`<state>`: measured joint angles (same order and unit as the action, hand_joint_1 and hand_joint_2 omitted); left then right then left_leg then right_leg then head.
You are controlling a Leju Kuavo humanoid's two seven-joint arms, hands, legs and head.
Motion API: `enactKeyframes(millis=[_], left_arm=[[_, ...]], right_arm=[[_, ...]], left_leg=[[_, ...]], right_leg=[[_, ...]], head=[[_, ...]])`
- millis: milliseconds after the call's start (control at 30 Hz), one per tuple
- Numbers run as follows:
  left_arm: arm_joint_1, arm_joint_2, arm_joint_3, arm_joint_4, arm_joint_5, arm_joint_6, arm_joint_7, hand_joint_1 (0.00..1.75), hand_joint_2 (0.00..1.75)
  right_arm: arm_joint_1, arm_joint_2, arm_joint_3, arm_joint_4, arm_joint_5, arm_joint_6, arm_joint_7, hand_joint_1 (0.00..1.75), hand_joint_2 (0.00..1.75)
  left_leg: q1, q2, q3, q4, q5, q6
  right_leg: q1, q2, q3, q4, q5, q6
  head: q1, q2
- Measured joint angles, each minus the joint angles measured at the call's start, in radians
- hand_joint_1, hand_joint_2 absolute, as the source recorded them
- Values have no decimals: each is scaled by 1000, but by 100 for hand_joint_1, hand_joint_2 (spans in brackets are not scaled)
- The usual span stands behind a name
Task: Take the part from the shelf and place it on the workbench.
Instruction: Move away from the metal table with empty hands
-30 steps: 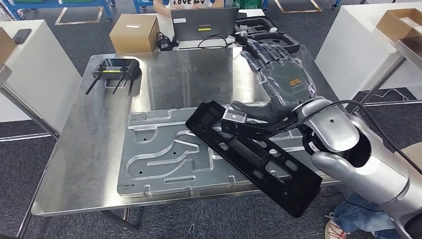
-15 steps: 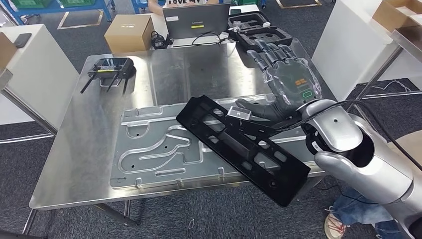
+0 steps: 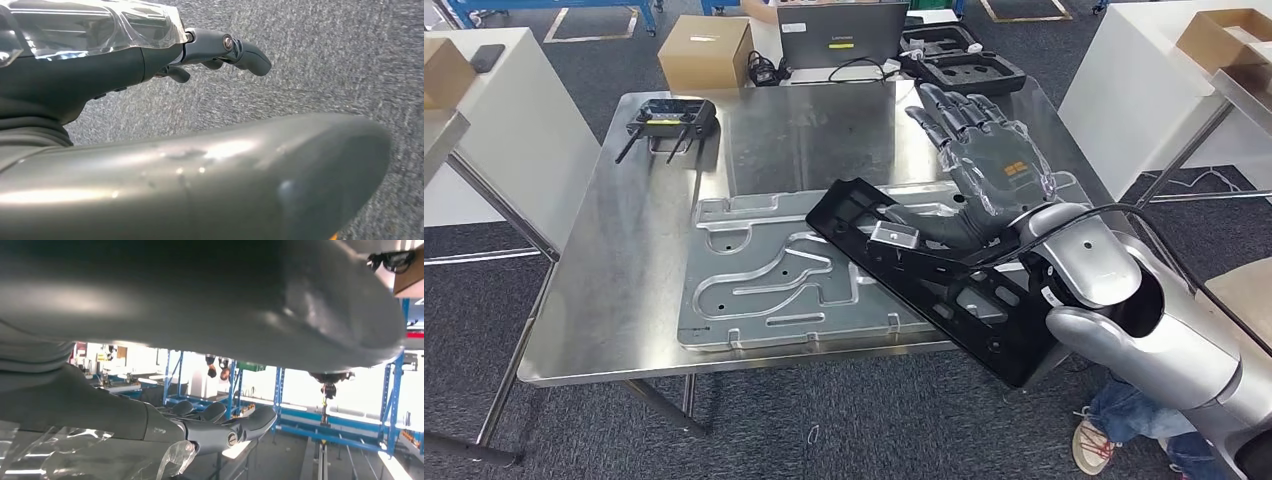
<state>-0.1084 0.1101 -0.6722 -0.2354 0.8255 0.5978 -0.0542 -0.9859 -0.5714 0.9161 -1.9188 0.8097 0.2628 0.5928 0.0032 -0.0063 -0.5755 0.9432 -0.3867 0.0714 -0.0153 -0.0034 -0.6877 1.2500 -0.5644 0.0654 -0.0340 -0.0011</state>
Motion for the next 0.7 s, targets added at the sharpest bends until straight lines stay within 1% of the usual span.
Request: enactKeyframes(millis=[33,67,100,133,167,200,233,267,300,333,367,400,433,467,500,533,567,600,633,667,700], left_arm=[[0,0,0,0,0,0,0,0,0],[0,-1,0,0,0,0,0,0,0],[0,-2,0,0,0,0,0,0,0],[0,-2,0,0,-1,0,0,0,0],[-1,-3,0,0,-1,0,-1,0,0],[-1,-3,0,0,-1,0,-1,0,0],[-1,-3,0,0,-1,-1,-1,0,0],[0,-4,0,0,-2,-1,-2,0,0],[1,-4,0,0,-3,-1,-2,0,0],[2,-5,0,0,-4,-1,-2,0,0],[3,-5,0,0,-7,-1,-3,0,0],[4,-5,0,0,-9,-1,-4,0,0],[4,-5,0,0,-12,-2,-4,0,0],[5,-5,0,0,-13,-3,-5,0,0],[5,-6,0,0,-14,-3,-5,0,0],[5,-6,0,0,-15,-3,-5,0,0],[4,-6,0,0,-16,-3,-5,0,0],[2,-6,0,0,-16,-3,-5,0,0],[-1,-5,0,0,-16,-3,-5,0,0],[-3,-5,0,0,-16,-3,-6,0,0],[-4,-5,0,0,-16,-3,-6,0,0]], right_arm=[[1,0,0,0,-1,0,0,0,0],[1,0,0,0,-1,0,0,0,0],[0,0,0,0,-1,0,0,0,0],[-1,0,0,0,-1,0,0,0,0],[-1,0,-1,0,-1,0,0,0,0],[-2,0,-1,0,-1,-1,0,0,0],[-1,0,-1,0,-1,-1,0,0,0],[-1,1,0,0,-1,-1,0,0,0],[-2,1,0,0,-1,-1,-1,0,0],[-2,1,0,0,-1,-1,-1,0,0],[-3,2,0,0,-2,-1,-2,0,0],[-3,2,0,0,-2,-1,-3,0,0],[-3,2,0,0,-2,-1,-4,0,0],[-2,2,1,1,-2,-1,-4,0,0],[-2,2,2,2,-3,-1,-5,0,0],[-1,2,3,3,-3,-1,-6,0,0],[-1,2,3,3,-3,-1,-6,0,0],[-1,2,4,4,-3,-1,-6,0,0],[-1,2,3,4,-3,-1,-6,0,0],[-1,2,3,4,-3,-1,-6,0,0],[-2,1,3,4,-3,-2,-6,0,0]], left_leg=[[0,0,-7,1,5,-2],[0,0,-12,2,10,-4],[-2,-1,-17,4,14,-8],[-3,-1,-20,4,19,-12],[-4,-1,-23,5,24,-18],[-5,-1,-26,4,30,-23],[-6,-1,-29,3,37,-29],[-5,-1,-33,5,38,-35],[-4,-1,-41,16,26,-42],[-2,0,-55,47,-3,-48],[0,0,-76,100,-46,-53],[1,0,-100,169,-94,-59],[3,0,-122,242,-134,-62],[4,0,-133,295,-155,-65],[4,0,-127,314,-156,-66],[5,0,-102,293,-139,-66],[5,0,-59,235,-113,-63],[4,0,-5,157,-91,-58],[2,0,44,78,-78,-52],[-1,0,76,24,-71,-45],[-4,-1,93,-6,-70,-38]], right_leg=[[0,0,31,-36,19,-1],[0,0,80,-106,45,-4],[1,0,134,-187,65,-7],[3,1,174,-252,81,-11],[6,1,198,-295,89,-15],[9,2,205,-311,91,-19],[9,2,199,-311,97,-24],[7,0,193,-313,103,-30],[5,-1,186,-314,111,-37],[3,-3,178,-316,120,-45],[2,-5,169,-317,128,-51],[2,-6,159,-317,136,-55],[2,-6,148,-316,143,-57],[3,-6,138,-316,152,-57],[3,-6,127,-315,160,-56],[3,-5,116,-315,168,-55],[3,-3,107,-315,176,-52],[3,-3,100,-315,183,-49],[5,-2,94,-314,189,-45],[6,-3,90,-315,195,-40],[7,-4,87,-316,202,-35]], head=[[0,0],[0,0],[0,0],[-1,0],[-2,0],[-2,0],[-3,0],[-3,0],[-4,0],[-4,0],[-4,0],[-5,0],[-5,0],[-6,0],[-6,0],[-6,0],[-6,0],[-6,0],[-6,0],[-5,0],[-5,0]])
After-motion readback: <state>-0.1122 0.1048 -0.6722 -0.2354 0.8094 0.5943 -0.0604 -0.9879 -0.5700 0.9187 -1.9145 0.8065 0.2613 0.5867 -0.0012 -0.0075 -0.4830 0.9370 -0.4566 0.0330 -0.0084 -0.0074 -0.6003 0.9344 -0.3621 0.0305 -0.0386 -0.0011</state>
